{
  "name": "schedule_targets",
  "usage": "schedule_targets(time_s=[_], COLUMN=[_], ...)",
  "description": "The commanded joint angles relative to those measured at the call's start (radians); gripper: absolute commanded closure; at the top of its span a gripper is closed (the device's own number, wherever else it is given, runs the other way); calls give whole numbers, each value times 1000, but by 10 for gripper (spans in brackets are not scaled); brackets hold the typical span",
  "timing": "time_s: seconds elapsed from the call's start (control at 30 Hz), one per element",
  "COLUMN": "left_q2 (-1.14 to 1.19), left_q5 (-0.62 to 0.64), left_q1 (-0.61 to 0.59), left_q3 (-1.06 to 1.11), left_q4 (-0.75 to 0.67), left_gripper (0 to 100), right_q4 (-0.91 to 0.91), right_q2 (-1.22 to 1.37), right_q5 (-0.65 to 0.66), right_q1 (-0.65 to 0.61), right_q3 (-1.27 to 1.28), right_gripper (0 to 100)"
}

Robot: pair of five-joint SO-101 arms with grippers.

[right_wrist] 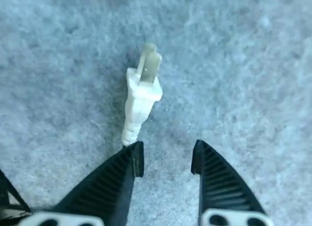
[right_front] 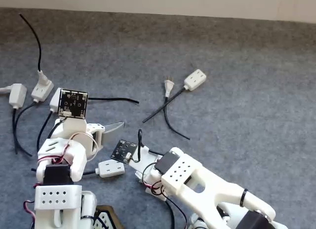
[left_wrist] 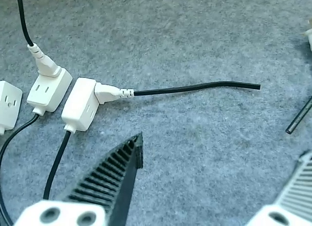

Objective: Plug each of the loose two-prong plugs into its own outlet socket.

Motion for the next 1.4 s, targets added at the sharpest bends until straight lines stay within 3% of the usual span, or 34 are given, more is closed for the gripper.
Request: schedule_targets(time_s=[0.0, 0.23, 0.47, 0.7, 0.87, 1.03, 1.17, 1.37], left_q2=[-1, -1, -1, -1, -1, -1, -2, 5], left_q5=[5, 5, 5, 5, 6, 8, 8, 6], left_q1=[-10, -10, -10, -10, -10, -8, -8, -12], left_q3=[2, 5, 5, 5, 5, 7, 22, -104], left_q4=[-18, -38, -37, -34, -34, -34, -40, 34], left_gripper=[553, 553, 553, 553, 553, 553, 553, 553], right_q4=[21, 22, -38, -180, -183, -205, -220, -116], right_q2=[-10, -10, 4, 4, 4, 4, 1, -1], right_q5=[-8, -9, -11, -11, -11, -11, -9, 5], right_q1=[-18, -180, -189, -82, -84, -84, -79, 133], right_q3=[-67, -71, -56, 82, 102, 104, 145, -35], right_gripper=[832, 832, 832, 832, 834, 998, 994, 991])
